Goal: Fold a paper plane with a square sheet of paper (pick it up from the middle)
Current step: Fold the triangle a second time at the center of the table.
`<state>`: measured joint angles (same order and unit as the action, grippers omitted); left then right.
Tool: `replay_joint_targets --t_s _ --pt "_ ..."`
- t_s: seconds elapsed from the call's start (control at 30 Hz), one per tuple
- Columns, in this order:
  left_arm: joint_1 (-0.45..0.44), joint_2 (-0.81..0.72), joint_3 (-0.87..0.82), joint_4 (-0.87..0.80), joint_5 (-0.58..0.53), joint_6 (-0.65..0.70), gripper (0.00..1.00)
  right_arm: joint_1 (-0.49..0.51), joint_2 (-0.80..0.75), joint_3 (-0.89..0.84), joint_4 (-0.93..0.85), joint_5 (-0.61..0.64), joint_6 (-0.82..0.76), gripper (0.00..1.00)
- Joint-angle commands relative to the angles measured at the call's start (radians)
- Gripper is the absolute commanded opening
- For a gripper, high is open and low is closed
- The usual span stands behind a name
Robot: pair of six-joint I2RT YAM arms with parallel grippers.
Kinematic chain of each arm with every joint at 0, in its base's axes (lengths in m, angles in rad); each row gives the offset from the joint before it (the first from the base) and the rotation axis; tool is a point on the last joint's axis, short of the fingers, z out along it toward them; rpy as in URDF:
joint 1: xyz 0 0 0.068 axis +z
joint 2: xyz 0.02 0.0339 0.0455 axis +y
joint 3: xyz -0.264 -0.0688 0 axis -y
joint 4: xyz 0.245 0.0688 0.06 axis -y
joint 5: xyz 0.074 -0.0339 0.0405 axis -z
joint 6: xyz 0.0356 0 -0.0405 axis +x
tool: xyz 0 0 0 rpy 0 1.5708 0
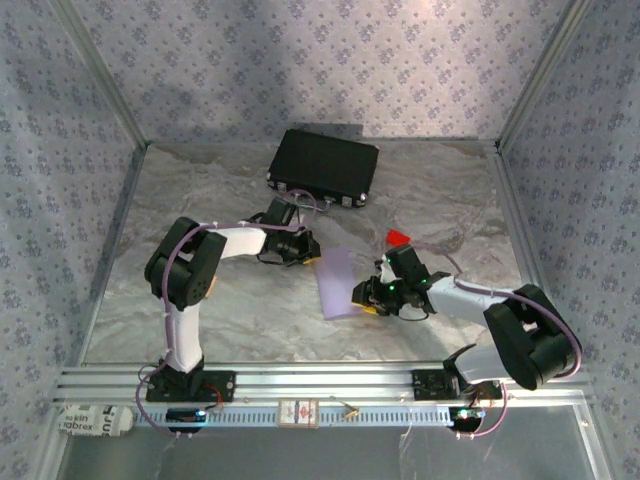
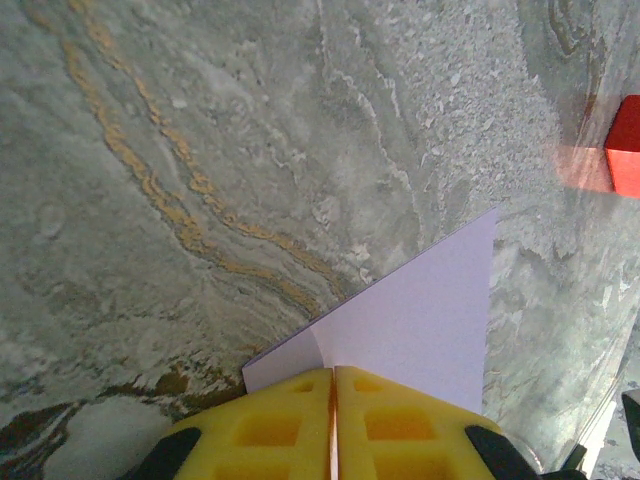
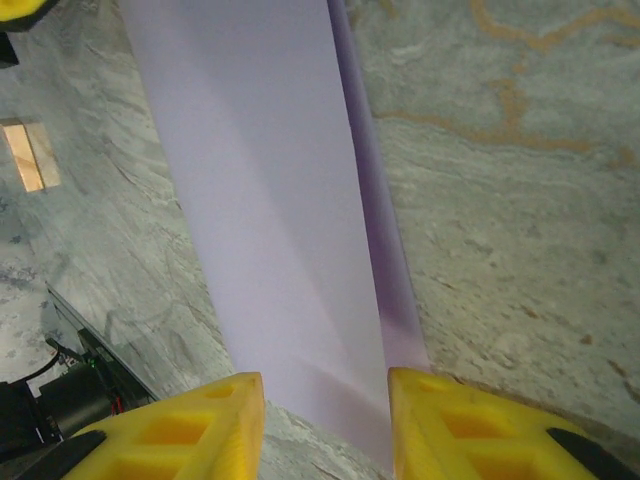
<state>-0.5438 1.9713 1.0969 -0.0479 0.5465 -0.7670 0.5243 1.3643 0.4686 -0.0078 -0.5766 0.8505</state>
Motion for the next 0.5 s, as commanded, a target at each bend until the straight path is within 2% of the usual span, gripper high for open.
replay_joint_targets --t_s 0.0,0.47 --pt "0.001 0.046 -0.004 -0.046 -0.015 0.026 0.1 0.001 0.016 0.004 0.033 -0.017 0.02 0.38" --pt "0.0 0.055 0.014 -0.047 0.003 0.034 0.1 -0.019 0.121 0.055 0.147 -0.054 0.024 0.38"
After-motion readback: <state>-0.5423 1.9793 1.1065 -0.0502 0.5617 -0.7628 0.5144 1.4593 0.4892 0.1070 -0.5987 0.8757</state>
